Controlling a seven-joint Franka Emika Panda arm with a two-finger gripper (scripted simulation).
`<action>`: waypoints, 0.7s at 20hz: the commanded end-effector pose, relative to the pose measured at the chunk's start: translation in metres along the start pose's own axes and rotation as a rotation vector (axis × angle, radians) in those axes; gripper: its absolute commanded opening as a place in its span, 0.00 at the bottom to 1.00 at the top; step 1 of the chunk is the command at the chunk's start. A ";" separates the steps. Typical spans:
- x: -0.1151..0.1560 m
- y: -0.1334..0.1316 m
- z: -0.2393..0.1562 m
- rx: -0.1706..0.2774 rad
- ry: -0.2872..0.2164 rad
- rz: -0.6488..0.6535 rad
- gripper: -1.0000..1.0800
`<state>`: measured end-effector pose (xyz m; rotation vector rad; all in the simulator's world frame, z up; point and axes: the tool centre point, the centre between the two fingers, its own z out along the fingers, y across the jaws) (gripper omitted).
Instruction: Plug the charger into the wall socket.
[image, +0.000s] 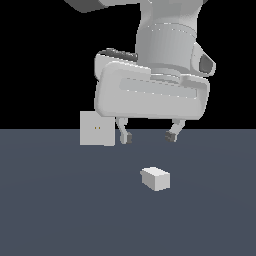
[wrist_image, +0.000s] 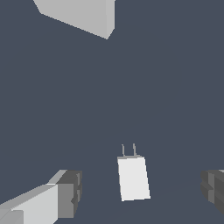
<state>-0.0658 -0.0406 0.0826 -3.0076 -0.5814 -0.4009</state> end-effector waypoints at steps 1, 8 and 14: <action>-0.004 0.001 0.004 0.005 0.014 -0.022 0.96; -0.012 0.003 0.014 0.016 0.040 -0.061 0.96; -0.015 0.003 0.017 0.020 0.046 -0.074 0.96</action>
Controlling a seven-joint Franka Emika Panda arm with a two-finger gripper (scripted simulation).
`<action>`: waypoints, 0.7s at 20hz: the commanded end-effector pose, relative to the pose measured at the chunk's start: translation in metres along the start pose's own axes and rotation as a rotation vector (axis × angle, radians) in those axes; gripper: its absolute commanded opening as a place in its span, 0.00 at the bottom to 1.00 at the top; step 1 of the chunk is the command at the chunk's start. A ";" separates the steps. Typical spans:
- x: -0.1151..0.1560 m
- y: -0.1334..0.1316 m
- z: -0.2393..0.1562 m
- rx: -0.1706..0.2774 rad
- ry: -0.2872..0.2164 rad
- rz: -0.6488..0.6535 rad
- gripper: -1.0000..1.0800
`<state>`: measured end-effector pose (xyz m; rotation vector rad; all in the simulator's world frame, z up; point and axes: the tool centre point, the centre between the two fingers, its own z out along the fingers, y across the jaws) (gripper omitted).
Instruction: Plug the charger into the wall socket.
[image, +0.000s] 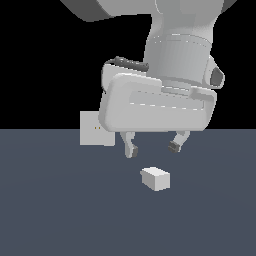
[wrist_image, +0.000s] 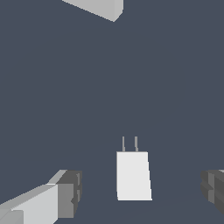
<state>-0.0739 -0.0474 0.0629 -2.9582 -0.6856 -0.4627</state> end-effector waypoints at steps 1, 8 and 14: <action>0.000 0.000 0.000 0.001 0.002 -0.003 0.96; -0.003 0.000 0.007 0.000 0.000 -0.002 0.96; -0.011 0.000 0.029 0.000 0.000 -0.003 0.96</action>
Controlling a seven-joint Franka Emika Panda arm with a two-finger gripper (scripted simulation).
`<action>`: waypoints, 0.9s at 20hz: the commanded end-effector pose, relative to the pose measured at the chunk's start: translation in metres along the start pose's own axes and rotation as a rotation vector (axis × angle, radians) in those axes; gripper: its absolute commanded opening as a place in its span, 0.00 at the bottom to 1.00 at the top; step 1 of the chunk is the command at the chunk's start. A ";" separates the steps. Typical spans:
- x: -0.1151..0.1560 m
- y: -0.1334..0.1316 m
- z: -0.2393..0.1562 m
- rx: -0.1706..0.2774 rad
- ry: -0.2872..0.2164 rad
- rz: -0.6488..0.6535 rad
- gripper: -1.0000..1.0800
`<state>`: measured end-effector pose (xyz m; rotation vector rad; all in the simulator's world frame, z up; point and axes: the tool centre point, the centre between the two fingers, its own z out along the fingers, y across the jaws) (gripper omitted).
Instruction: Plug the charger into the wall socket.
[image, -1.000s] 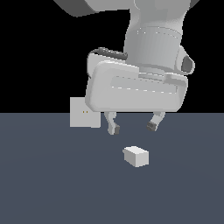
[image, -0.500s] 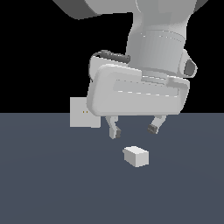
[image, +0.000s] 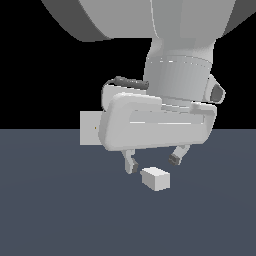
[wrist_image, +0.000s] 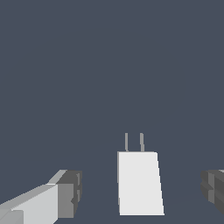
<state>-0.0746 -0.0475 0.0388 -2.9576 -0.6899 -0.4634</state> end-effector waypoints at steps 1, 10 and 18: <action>-0.004 0.000 0.011 0.000 -0.001 -0.001 0.96; -0.008 0.000 0.026 0.000 0.000 -0.001 0.00; -0.008 0.000 0.026 0.000 0.000 -0.001 0.00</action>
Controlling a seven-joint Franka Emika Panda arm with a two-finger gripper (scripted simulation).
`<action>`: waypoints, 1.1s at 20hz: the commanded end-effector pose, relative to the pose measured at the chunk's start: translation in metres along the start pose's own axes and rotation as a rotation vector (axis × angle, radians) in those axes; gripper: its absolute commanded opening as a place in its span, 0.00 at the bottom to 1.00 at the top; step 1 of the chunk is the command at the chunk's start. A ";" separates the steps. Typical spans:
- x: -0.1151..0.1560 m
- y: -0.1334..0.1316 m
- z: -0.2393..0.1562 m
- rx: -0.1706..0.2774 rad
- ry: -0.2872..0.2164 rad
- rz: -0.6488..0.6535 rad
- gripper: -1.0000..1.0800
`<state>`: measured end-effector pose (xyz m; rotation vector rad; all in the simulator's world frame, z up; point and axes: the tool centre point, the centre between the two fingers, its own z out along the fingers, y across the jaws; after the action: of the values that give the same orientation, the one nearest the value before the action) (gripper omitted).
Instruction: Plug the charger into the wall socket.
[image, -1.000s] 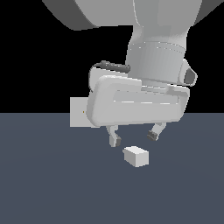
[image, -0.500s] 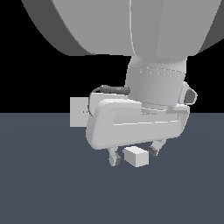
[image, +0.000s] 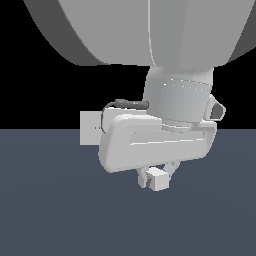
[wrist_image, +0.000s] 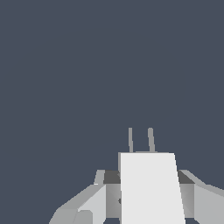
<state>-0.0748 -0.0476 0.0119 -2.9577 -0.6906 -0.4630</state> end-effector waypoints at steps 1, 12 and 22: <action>0.000 0.000 0.000 0.000 0.000 0.000 0.00; 0.011 -0.012 -0.005 -0.014 0.002 0.044 0.00; 0.040 -0.038 -0.017 -0.048 0.006 0.155 0.00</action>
<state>-0.0639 -0.0055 0.0361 -3.0164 -0.4811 -0.4786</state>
